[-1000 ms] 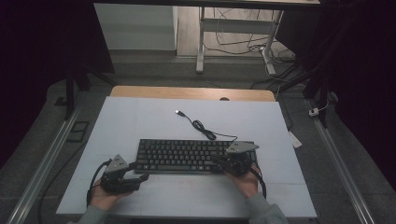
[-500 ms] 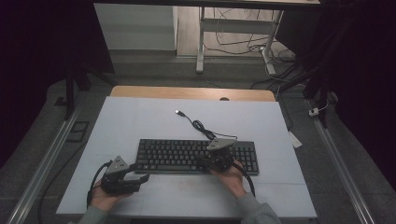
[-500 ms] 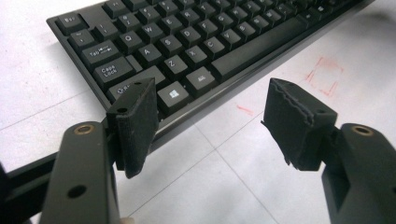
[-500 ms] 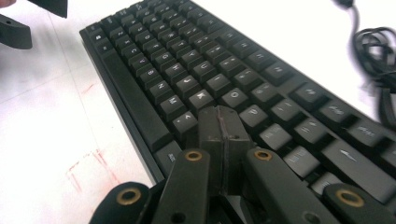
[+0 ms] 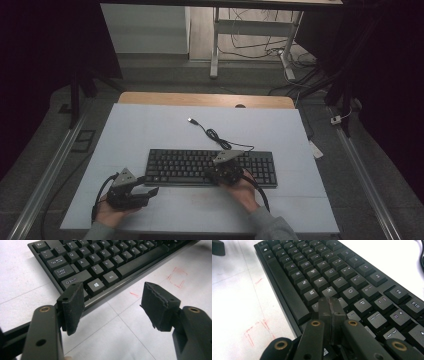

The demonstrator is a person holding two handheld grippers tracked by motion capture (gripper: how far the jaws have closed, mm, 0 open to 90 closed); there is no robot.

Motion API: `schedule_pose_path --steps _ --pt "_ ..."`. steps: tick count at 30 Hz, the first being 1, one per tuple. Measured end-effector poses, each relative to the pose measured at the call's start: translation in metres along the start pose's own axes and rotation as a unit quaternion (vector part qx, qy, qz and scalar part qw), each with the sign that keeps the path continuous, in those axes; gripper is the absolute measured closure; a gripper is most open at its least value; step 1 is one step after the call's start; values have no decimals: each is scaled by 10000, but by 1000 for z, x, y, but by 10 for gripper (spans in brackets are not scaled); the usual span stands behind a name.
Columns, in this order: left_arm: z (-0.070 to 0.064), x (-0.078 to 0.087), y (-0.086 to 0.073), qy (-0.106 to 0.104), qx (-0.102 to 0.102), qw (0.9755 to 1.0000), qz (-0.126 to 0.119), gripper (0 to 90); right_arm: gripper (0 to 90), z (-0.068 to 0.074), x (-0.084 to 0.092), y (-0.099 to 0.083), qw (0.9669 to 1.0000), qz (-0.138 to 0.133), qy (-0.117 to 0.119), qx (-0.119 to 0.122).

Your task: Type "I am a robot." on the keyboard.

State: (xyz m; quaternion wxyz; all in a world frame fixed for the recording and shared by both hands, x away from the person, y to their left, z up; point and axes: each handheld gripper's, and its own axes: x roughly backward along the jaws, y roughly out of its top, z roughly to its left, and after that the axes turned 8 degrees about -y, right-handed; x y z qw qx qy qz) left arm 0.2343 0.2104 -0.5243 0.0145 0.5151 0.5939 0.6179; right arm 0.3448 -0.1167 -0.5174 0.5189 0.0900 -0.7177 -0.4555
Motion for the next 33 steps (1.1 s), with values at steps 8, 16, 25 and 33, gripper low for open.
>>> schedule_pose_path --steps 8,16,25,33 --pt "-1 0 -1 31 -18 10000 5 346 898 1 2 0 9999 -91 -64 3" --pt "-2 1 0 37 -55 10000 -2 343 892 -3 16 -3 9991 -381 -6 -202" --pt "-2 -2 2 36 -96 9999 10 341 496 -14 40 -16 9968 -576 -365 -407" --pt "-1 -2 2 66 -98 9999 20 338 441 -21 53 -29 9961 -582 -479 -454"
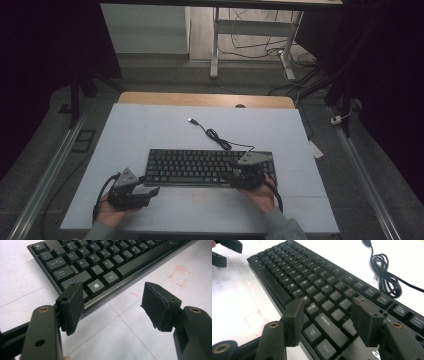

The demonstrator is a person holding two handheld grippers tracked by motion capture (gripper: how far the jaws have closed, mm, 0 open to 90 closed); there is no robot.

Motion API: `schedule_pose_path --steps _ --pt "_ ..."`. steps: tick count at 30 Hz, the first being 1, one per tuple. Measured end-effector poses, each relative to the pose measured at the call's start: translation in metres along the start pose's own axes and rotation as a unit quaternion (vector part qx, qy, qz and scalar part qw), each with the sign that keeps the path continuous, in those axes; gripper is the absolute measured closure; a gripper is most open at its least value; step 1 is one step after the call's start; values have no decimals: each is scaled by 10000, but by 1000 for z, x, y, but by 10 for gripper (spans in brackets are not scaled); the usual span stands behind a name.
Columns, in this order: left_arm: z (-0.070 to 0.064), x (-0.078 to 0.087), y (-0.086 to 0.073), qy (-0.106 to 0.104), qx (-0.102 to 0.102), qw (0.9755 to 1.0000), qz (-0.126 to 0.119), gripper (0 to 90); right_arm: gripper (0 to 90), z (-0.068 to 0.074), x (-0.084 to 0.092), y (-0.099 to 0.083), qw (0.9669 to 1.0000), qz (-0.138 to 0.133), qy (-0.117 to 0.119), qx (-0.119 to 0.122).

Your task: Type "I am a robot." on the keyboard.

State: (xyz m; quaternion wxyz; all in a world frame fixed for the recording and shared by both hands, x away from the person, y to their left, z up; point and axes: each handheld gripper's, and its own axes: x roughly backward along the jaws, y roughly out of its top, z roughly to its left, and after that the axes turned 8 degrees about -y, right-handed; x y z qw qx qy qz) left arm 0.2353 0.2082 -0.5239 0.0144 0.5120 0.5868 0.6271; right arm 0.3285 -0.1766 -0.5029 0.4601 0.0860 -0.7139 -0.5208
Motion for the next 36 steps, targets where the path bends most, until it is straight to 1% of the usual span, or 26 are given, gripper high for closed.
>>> schedule_pose_path --steps 1,2,5,7,9,10,11,16,19,24,25,27,29,30,31,34,36 --pt "0 0 0 -5 4 10000 -6 338 440 0 2 -1 10000 -8 -72 1" --pt "0 0 0 9 14 10000 -9 338 440 -1 4 -2 10000 -27 -32 -22" --pt "1 1 -1 10 30 10000 -9 337 436 -3 11 -5 10000 -51 -19 -45" --pt "1 0 -1 9 35 10000 -8 336 433 -5 16 -7 9999 -73 -92 -43" --pt "1 0 -1 8 35 10000 -12 336 427 -8 20 -10 9999 -87 -102 -66" --pt "1 0 -1 6 34 10000 -13 336 426 -9 22 -12 9998 -73 -177 -43" --pt "1 0 -1 7 34 10000 -13 336 423 -11 23 -14 9998 -63 -189 -44" --pt "1 0 -1 -6 32 10000 -9 335 419 -19 36 -23 9994 -57 -303 -168" --pt "1 1 0 -14 32 10000 -20 334 417 -23 45 -29 9989 -53 -452 -123" --pt "1 0 0 -28 24 10000 -9 333 411 -29 59 -41 9981 -31 -597 -143" --pt "1 0 0 -30 22 10000 -6 333 410 -30 63 -44 9977 29 -675 -101" --pt "2 0 0 -28 16 10000 1 333 409 -34 69 -49 9972 21 -728 -144" --pt "2 0 1 -40 8 10000 1 333 408 -37 74 -54 9967 -5 -772 -235" --pt "2 0 1 -34 1 10000 -5 333 407 -38 77 -56 9963 55 -825 -241" --pt "2 0 1 -37 -2 10000 -17 332 406 -40 79 -57 9960 54 -854 -248" --pt "4 2 2 -77 25 9999 -70 332 406 -42 86 -62 9956 41 -884 -300" --pt "5 1 2 -76 51 9999 -81 332 407 -43 87 -65 9958 42 -853 -318"
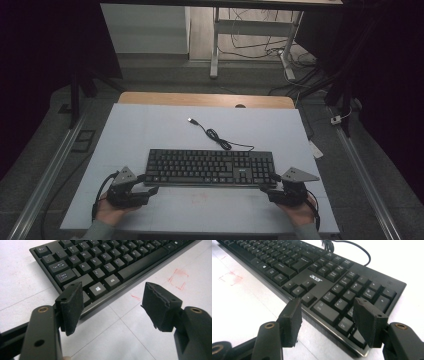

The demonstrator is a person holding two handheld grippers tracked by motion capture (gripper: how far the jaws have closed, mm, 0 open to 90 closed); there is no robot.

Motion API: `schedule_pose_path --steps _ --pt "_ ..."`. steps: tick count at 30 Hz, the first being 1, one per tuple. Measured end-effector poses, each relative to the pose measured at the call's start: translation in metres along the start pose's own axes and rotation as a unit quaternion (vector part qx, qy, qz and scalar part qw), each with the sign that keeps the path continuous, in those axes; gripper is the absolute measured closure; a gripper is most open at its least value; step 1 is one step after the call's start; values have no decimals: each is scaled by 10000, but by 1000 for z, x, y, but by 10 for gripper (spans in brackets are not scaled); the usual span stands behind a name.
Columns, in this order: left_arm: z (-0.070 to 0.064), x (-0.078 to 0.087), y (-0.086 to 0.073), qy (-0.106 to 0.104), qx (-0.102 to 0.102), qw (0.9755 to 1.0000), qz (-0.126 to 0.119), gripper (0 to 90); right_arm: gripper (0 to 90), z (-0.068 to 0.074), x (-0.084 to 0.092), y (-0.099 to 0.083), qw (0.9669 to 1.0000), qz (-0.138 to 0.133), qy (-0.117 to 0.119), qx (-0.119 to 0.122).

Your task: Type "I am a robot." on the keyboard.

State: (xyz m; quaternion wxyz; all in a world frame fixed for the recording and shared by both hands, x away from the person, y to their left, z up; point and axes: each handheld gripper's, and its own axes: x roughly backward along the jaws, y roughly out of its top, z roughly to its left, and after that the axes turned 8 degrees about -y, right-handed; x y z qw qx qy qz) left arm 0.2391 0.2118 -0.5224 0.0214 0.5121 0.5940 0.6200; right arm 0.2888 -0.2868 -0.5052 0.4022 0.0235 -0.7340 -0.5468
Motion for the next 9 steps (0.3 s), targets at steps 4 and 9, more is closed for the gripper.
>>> schedule_pose_path --steps 4,9 --pt "-1 -3 2 -11 -27 10000 43 332 402 -1 -1 -1 10000 35 35 56" --pt "-4 -6 2 -53 -85 9999 88 331 397 -1 -2 -1 9999 -3 57 114"
